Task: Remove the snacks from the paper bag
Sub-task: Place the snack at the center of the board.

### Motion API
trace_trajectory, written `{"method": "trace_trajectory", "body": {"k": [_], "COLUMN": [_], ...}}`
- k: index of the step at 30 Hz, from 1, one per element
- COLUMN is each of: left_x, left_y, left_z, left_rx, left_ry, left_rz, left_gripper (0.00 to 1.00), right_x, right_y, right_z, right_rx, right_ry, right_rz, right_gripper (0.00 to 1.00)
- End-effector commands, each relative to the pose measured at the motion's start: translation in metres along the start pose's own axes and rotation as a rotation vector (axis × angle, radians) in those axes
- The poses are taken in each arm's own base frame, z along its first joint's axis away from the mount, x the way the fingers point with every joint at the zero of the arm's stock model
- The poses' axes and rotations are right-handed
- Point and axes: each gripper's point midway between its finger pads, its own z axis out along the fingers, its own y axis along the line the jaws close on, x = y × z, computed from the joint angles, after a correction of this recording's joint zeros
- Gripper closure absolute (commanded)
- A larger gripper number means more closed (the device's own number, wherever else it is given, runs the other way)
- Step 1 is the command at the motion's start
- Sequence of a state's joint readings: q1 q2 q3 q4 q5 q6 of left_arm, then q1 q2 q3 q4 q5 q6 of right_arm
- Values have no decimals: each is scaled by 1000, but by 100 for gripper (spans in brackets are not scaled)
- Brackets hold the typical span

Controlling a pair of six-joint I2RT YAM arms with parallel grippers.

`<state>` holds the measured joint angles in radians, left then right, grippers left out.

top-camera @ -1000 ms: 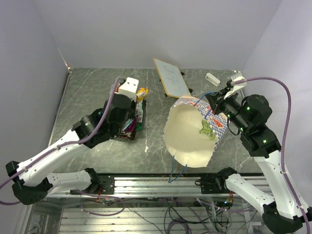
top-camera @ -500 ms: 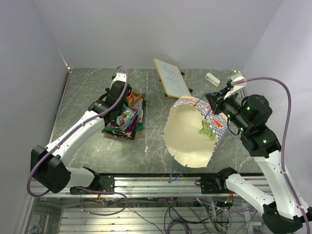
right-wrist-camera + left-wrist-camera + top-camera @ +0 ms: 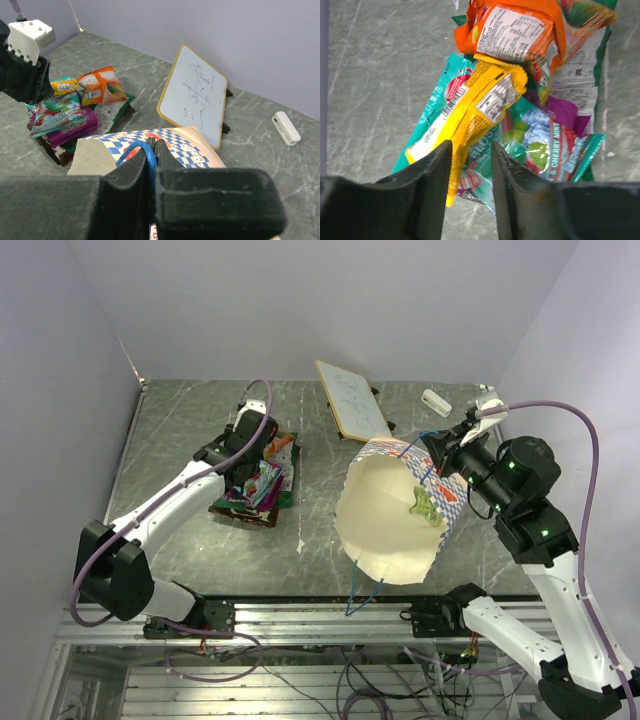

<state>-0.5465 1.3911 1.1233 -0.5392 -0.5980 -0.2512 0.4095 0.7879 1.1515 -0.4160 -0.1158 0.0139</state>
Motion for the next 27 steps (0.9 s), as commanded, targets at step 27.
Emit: {"method": "trace_trajectory", "body": {"k": [27], "left_x": [-10], "left_y": [-207], "left_z": [-230], "left_rx": [920], "left_ry": [-392], "left_rz": [-55], "left_gripper": [19], "right_x": [-4], "right_y": [7], "right_z": [1], "right_rx": [-53], "right_ry": [50], "right_rz": [-26], "right_gripper": [100]}}
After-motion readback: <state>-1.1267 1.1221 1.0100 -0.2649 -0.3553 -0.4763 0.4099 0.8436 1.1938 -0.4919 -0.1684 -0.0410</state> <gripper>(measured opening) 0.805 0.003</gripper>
